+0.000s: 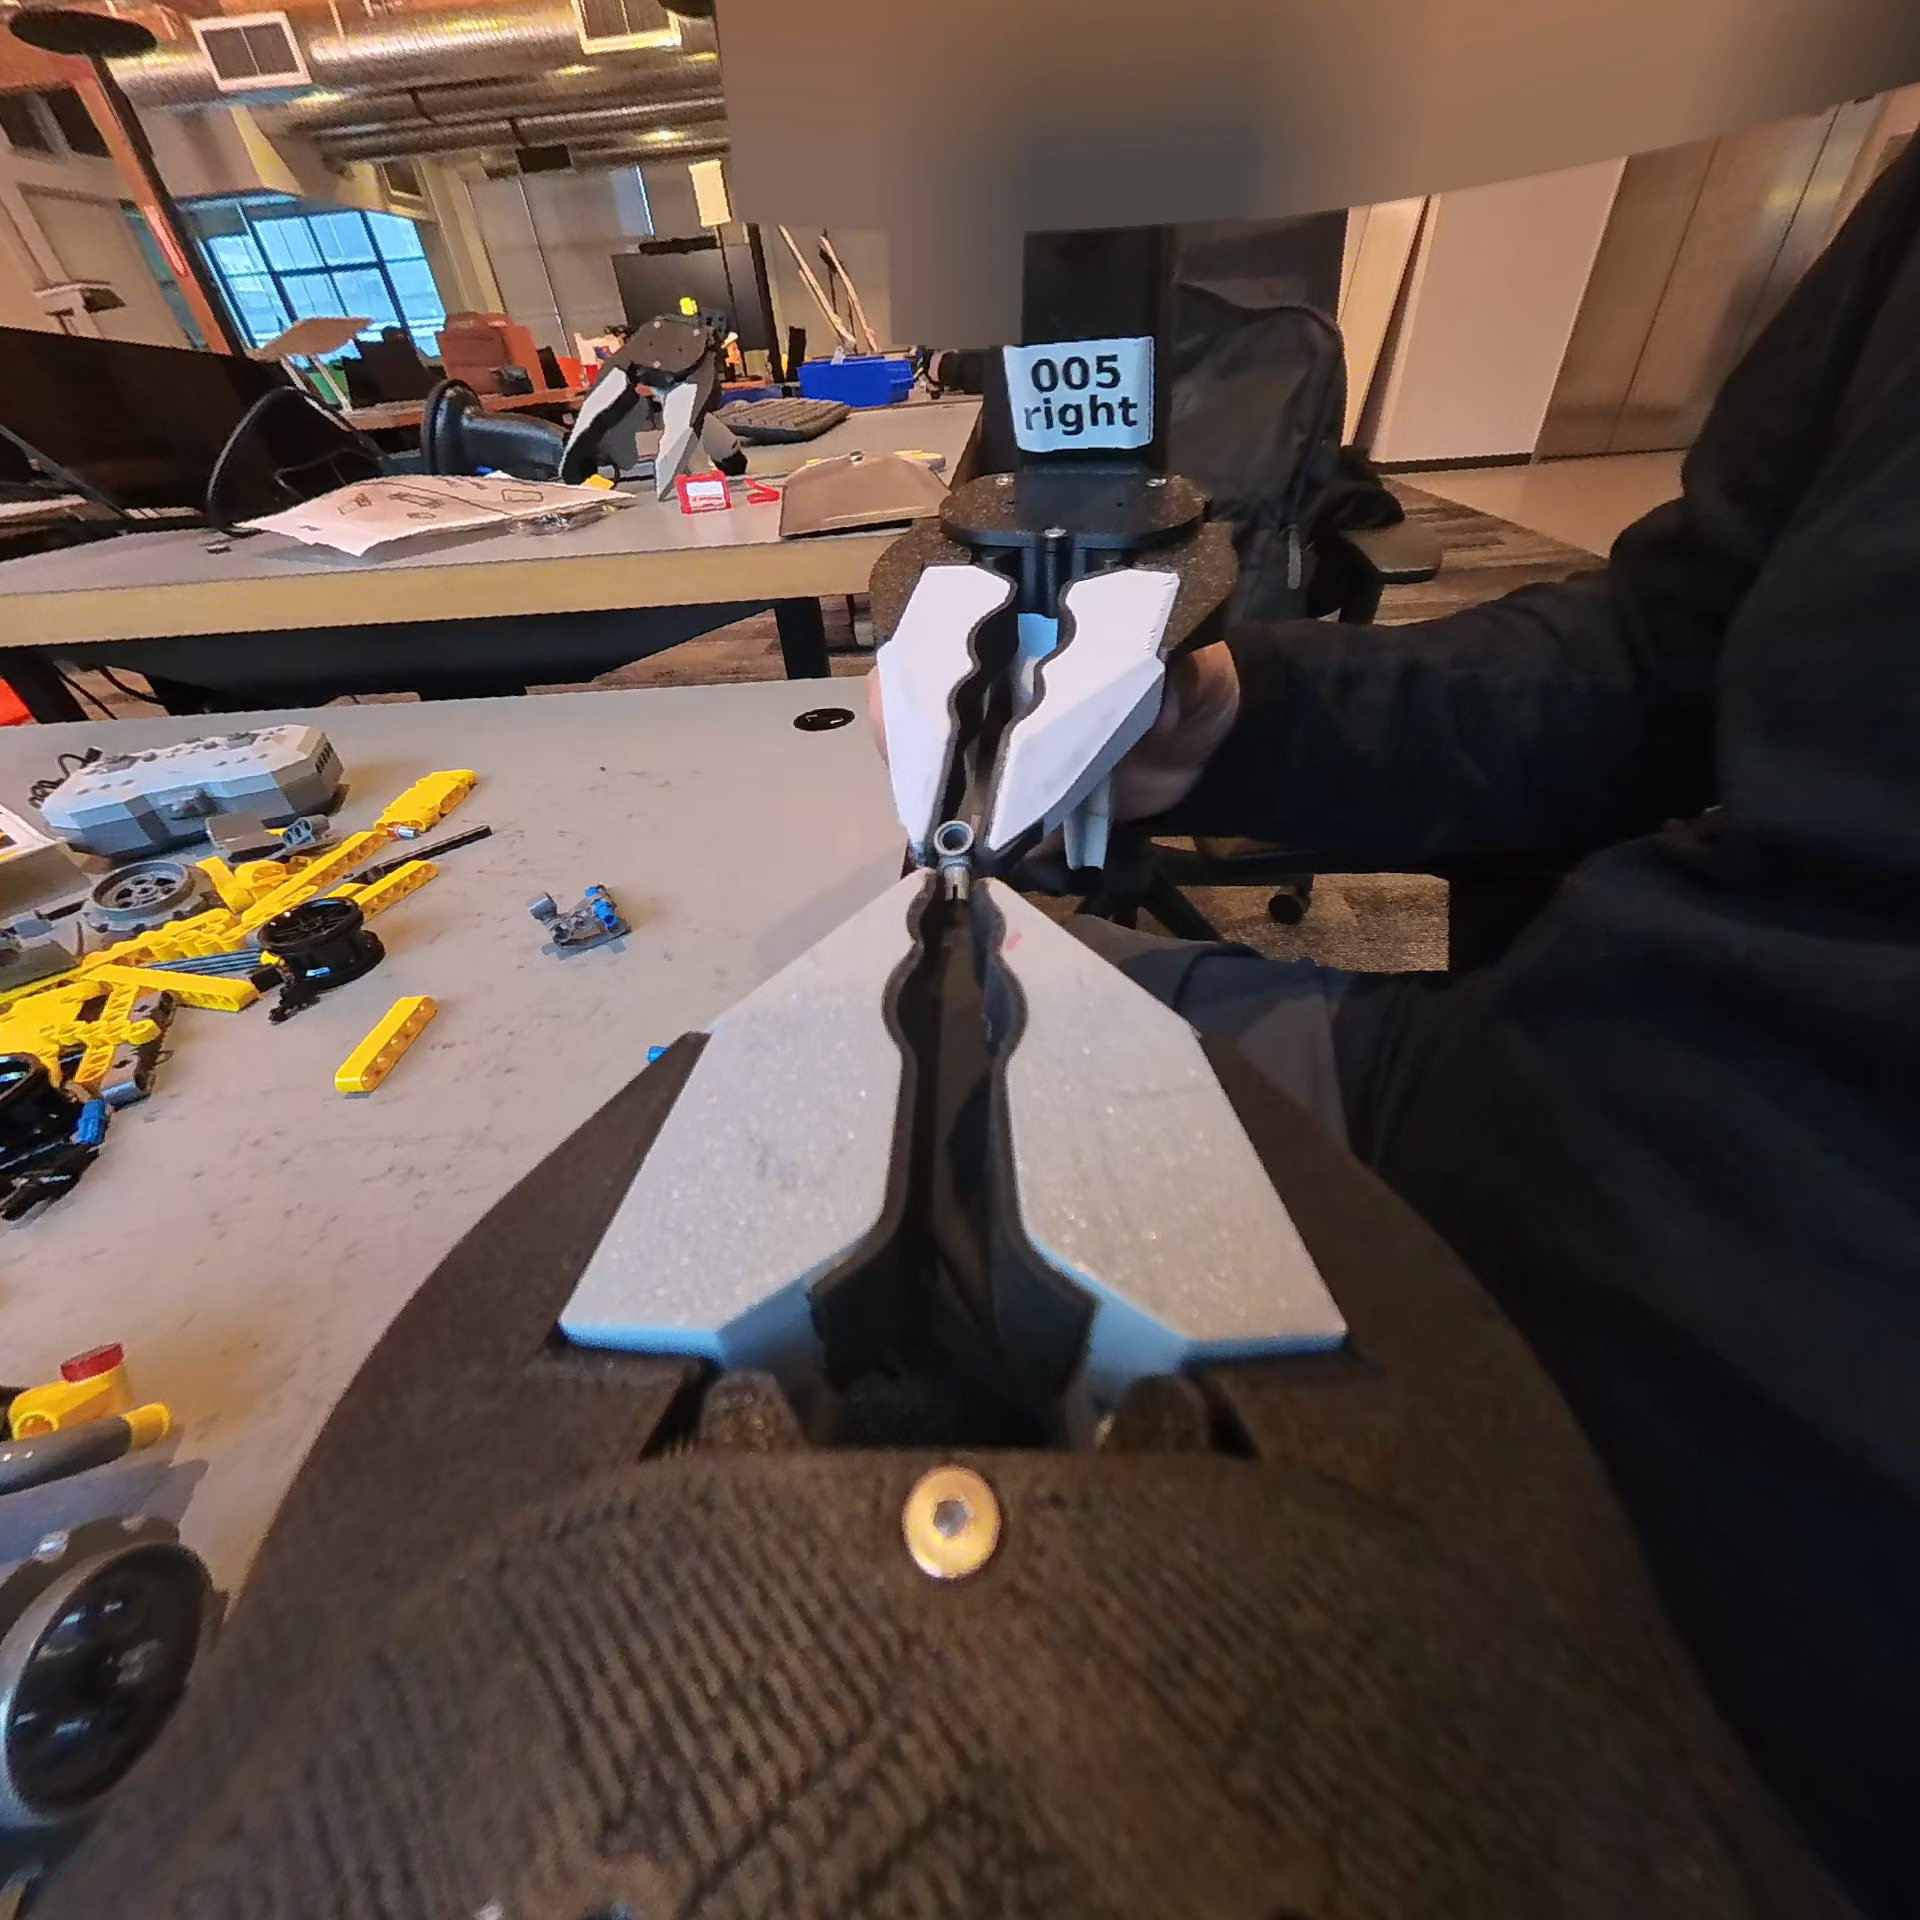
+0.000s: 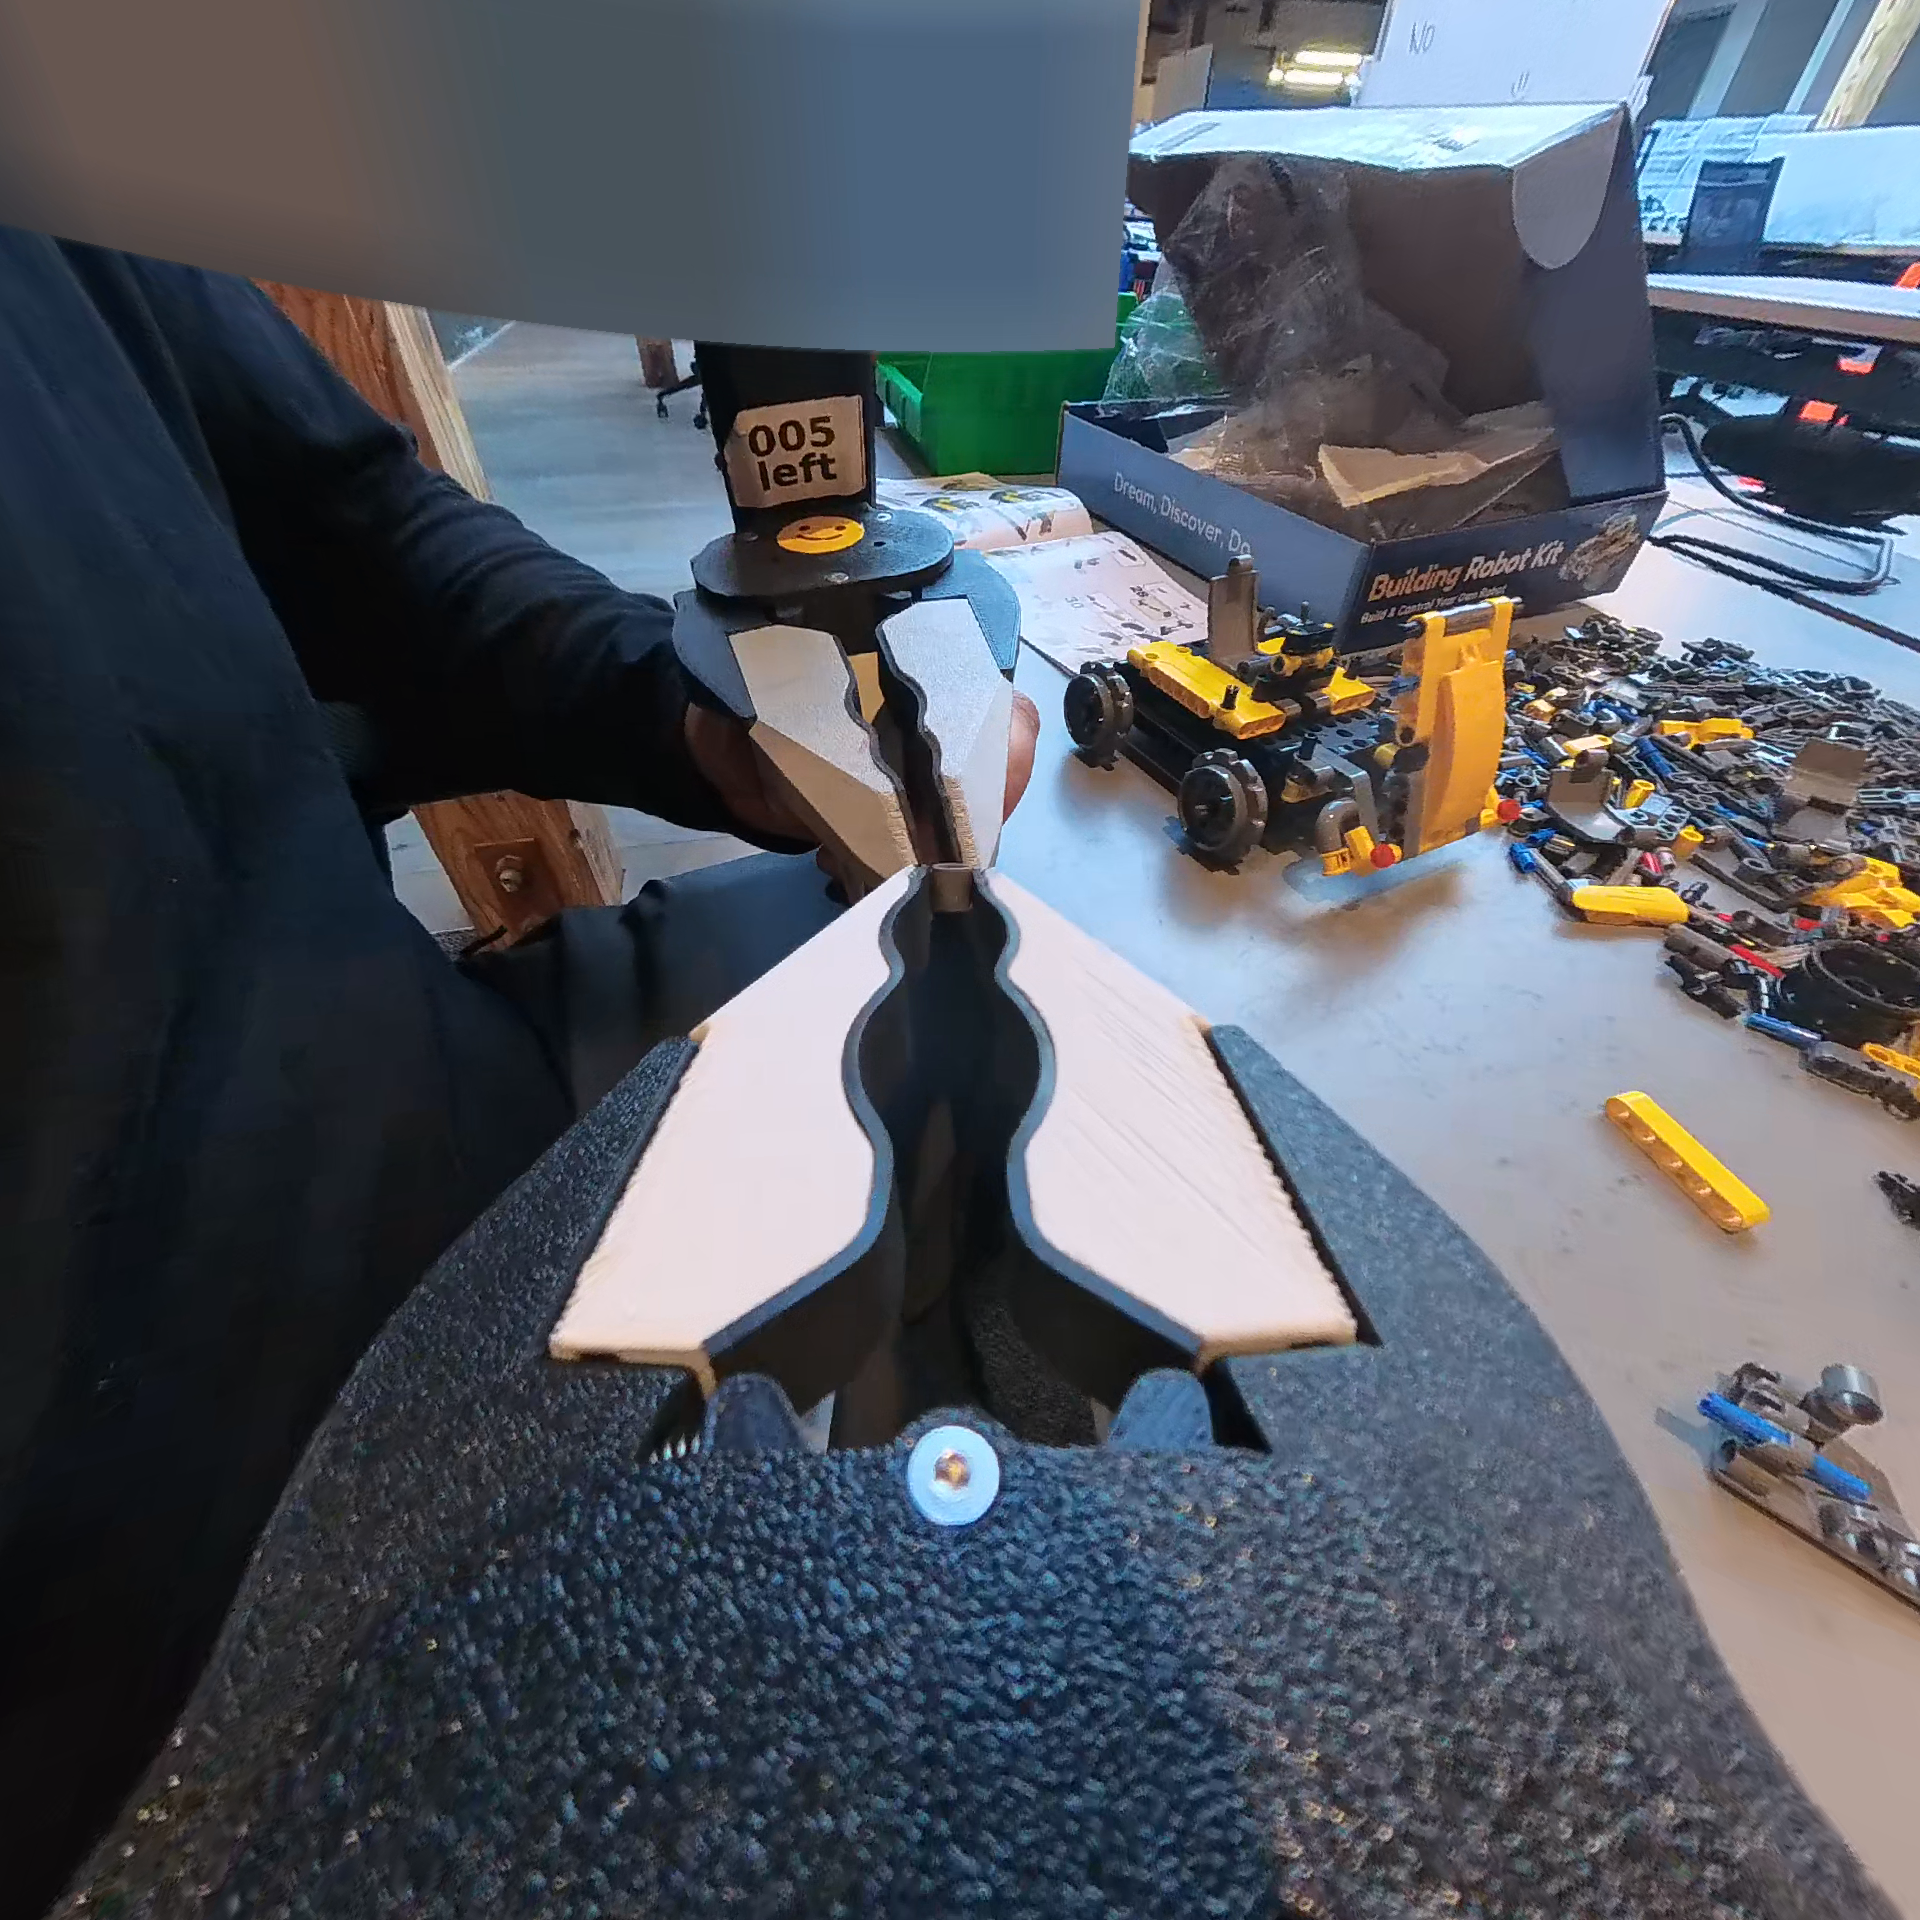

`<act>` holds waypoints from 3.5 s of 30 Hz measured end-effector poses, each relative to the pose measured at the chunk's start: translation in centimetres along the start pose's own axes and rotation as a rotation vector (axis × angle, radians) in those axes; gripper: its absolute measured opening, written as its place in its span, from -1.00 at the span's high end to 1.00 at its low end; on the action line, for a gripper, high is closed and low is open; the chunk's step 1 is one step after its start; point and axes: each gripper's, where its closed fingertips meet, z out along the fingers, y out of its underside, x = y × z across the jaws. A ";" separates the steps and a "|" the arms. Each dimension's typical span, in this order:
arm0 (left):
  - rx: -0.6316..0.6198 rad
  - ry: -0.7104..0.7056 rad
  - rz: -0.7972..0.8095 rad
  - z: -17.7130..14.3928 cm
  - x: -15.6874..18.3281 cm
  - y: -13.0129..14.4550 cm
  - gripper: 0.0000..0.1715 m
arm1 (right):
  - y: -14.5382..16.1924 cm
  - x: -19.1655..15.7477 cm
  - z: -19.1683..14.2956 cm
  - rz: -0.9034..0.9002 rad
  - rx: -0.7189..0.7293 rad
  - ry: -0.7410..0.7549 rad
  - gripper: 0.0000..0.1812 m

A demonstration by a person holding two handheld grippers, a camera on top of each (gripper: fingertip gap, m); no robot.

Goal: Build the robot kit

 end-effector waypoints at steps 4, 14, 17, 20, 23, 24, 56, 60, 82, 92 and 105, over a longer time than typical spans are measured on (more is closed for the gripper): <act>-0.003 0.008 -0.010 0.1 0.1 0.1 0.96 | 0.1 -0.1 0.0 -0.017 -0.007 0.000 0.92; -0.323 -0.212 -0.253 -0.5 -5.1 4.8 0.71 | 2.4 4.3 -2.8 0.030 -0.147 0.165 0.92; -0.463 -0.175 -0.372 0.1 -5.2 6.8 0.55 | 4.0 5.4 -3.6 0.028 -0.218 0.213 0.92; -0.505 -0.163 -0.419 0.6 -5.3 7.3 0.54 | 4.6 5.4 -3.8 0.031 -0.231 0.219 0.92; -0.552 -0.193 -0.379 0.8 -6.2 7.6 0.60 | 5.3 5.5 -4.0 0.027 -0.270 0.218 0.92; -0.587 -0.215 -0.352 0.7 -6.7 7.9 0.62 | 5.6 5.7 -4.2 0.029 -0.286 0.224 0.92; -0.661 -0.269 -0.305 4.0 -7.8 8.5 0.62 | 5.7 8.0 -5.4 0.172 -0.255 0.346 0.92; -0.725 -0.237 -0.137 4.0 -8.1 8.6 0.70 | 6.1 8.3 -5.3 0.229 -0.266 0.371 0.92; -0.712 -0.263 -0.101 4.1 -8.3 8.6 0.76 | 6.3 10.7 -2.0 0.452 -0.246 0.457 0.93; -0.649 -0.116 -0.314 3.4 -4.0 8.0 0.57 | 6.3 10.2 -3.1 0.406 -0.278 0.479 0.92; -0.695 -0.115 -0.407 2.7 -5.6 8.1 0.50 | 6.4 9.5 -6.5 0.410 -0.251 0.504 0.92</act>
